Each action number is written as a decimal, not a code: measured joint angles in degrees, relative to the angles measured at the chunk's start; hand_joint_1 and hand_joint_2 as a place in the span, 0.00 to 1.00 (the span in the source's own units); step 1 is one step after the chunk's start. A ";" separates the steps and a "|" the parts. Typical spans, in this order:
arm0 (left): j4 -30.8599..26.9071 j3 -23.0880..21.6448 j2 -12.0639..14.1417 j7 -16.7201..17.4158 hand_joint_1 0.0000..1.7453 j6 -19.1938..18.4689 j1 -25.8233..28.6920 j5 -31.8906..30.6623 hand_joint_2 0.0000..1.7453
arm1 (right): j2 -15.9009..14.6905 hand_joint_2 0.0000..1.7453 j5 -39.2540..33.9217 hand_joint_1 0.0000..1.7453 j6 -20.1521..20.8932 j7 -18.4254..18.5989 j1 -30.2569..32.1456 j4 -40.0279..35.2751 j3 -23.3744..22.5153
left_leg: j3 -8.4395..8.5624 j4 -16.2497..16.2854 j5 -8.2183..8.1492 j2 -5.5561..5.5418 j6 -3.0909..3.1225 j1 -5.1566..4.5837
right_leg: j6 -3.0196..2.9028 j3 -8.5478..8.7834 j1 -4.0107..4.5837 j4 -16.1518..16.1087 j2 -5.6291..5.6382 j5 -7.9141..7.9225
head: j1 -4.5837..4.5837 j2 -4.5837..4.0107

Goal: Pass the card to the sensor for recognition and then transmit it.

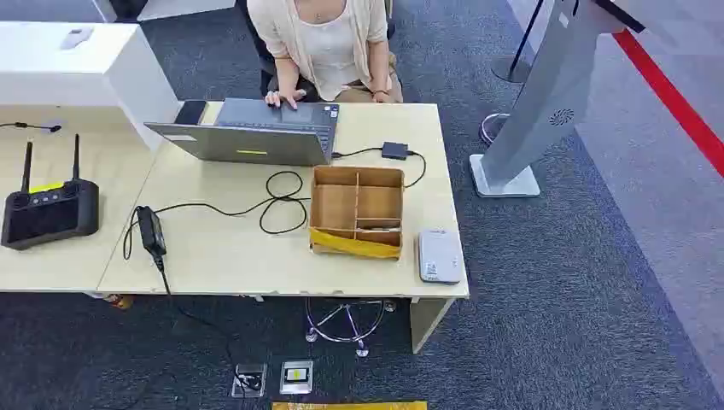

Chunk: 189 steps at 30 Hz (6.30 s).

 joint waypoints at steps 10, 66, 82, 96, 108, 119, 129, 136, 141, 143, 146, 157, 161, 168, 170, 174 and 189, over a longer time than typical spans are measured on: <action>0.02 -0.26 -0.02 0.57 0.00 -0.35 -0.52 -0.15 0.00 | 0.44 0.00 -2.21 0.00 -4.59 -5.58 -0.03 0.00 0.00 | 0.00 0.00 0.00 0.00 0.00 0.00 | 0.00 0.00 0.00 0.00 0.01 0.00 | 0.00 0.00; 2.36 -0.24 0.46 -0.72 0.00 -7.34 -3.96 -11.43 0.00 | -36.54 0.00 0.39 0.00 40.24 -42.64 -44.67 -1.60 -0.04 | -0.26 0.06 0.36 -0.13 0.47 -0.50 | 0.44 -0.16 -0.51 0.03 -0.18 0.44 | -0.02 0.00; 3.32 -0.13 0.63 -0.31 0.00 -9.42 -5.04 -14.89 0.00 | -28.11 0.00 1.09 0.00 30.16 -42.64 -50.94 -0.11 2.56 | -0.38 0.05 0.51 -0.33 0.36 -0.40 | 0.42 -0.17 -0.41 0.10 -0.35 0.45 | -0.04 0.00; 3.74 0.72 0.63 0.57 0.00 -10.40 -5.07 -19.26 0.00 | -19.71 1.00 1.16 0.00 1.80 -33.86 -50.15 0.55 20.71 | -0.38 0.05 0.52 -0.30 0.35 -0.40 | 0.42 -0.23 -0.41 0.10 -0.31 0.45 | 0.00 0.00; 4.00 2.53 0.50 2.73 0.00 -11.87 -5.55 -25.97 0.00 | -15.87 1.00 1.38 0.00 -5.14 -17.03 -49.49 0.66 52.07 | -0.36 0.05 0.51 -0.25 0.35 -0.40 | 0.42 -0.26 -0.41 0.09 -0.23 0.45 | 0.00 0.00; 4.17 3.08 0.48 3.30 0.00 -13.44 -5.77 -28.68 0.00 | -14.58 1.00 0.76 0.00 -4.72 -17.42 -49.10 0.61 63.43 | -0.31 0.07 0.51 -0.25 0.34 -0.40 | 0.41 -0.37 -0.41 0.04 -0.25 0.45 | -0.02 0.00; 4.55 4.98 1.33 4.94 0.00 -14.67 -4.78 -35.30 0.00 | -33.29 1.00 -42.56 0.00 25.92 26.12 -28.38 -48.46 90.46 | -0.70 0.07 -0.06 2.37 0.55 -1.16 | 0.77 -1.32 -1.26 0.38 2.38 0.87 | 0.04 0.00; 4.22 6.42 0.50 5.24 0.00 -15.15 -6.52 -36.54 0.00 | -37.53 1.00 -43.39 0.00 25.60 26.29 -21.62 -70.91 105.25 | -0.64 0.11 0.50 0.42 0.61 -0.81 | 0.70 -0.82 -0.84 0.31 0.36 0.69 | 0.04 0.00; 4.13 7.36 0.40 5.53 0.00 -15.89 -6.47 -39.01 0.00 | -39.49 1.00 -43.80 0.00 24.57 26.78 -20.15 -79.26 111.66 | -0.73 0.11 0.63 -0.14 0.54 -0.68 | 0.64 -0.74 -0.72 0.30 -0.17 0.64 | 0.04 0.00; 4.09 7.54 0.22 5.55 0.00 -16.15 -6.42 -39.45 0.00 | -40.11 1.00 -44.04 0.00 24.54 26.84 -19.98 -81.38 112.96 | -0.75 0.11 0.63 -0.12 0.53 -0.68 | 0.64 -0.75 -0.72 0.31 -0.15 0.64 | 0.04 0.00; 4.09 8.16 0.20 5.57 0.00 -16.48 -6.45 -40.12 0.00 | -40.85 1.00 -44.22 0.00 24.52 26.89 -19.97 -84.13 114.99 | -0.72 0.11 0.62 -0.08 0.52 -0.68 | 0.64 -0.74 -0.72 0.30 -0.02 0.65 | 0.02 0.00; 4.07 9.94 0.09 5.70 0.00 -17.59 -6.45 -43.52 0.00 | -42.45 1.00 -44.54 0.00 24.83 26.36 -20.07 -88.87 120.17 | -0.74 0.11 0.63 -0.11 0.53 -0.66 | 0.64 -0.74 -0.70 0.31 -0.06 0.65 | 0.00 0.00; 4.04 10.38 0.02 6.03 0.00 -18.21 -6.73 -45.40 0.00 | -42.29 1.00 -44.74 0.00 26.23 25.75 -21.97 -88.78 122.71 | -0.77 0.10 0.64 -0.11 0.52 -0.66 | 0.64 -0.75 -0.70 0.32 -0.05 0.65 | 0.00 0.00; 3.85 11.12 -0.13 6.14 0.00 -19.06 -7.17 -46.82 0.00 | -41.20 1.00 -45.81 0.00 26.29 24.98 -24.86 -87.73 126.64 | -0.80 0.10 0.65 -0.15 0.51 -0.66 | 0.63 -0.75 -0.70 0.32 -0.13 0.65 | 0.00 0.00; 3.80 11.32 -0.20 6.12 0.00 -19.48 -7.41 -47.23 0.00 | -40.59 1.00 -45.83 0.00 26.07 24.79 -25.91 -87.03 127.52 | -0.80 0.10 0.65 -0.15 0.51 -0.66 | 0.63 -0.75 -0.70 0.32 -0.13 0.65 | 0.02 0.00; 3.58 11.76 -0.53 6.73 0.00 -19.85 -7.91 -48.46 0.00 | -38.79 1.00 -45.79 0.00 25.51 23.65 -27.80 -84.19 129.05 | -0.80 0.10 0.65 -0.15 0.51 -0.66 | 0.63 -0.75 -0.70 0.32 -0.16 0.65 | 0.02 0.00; 3.58 13.33 -1.49 7.37 0.00 -20.09 -8.56 -50.27 0.00 | -35.06 1.00 -46.51 0.00 24.35 21.40 -32.29 -75.91 133.46 | -0.80 0.10 0.65 -0.15 0.51 -0.66 | 0.63 -0.76 -0.69 0.32 -0.15 0.65 | 0.02 0.00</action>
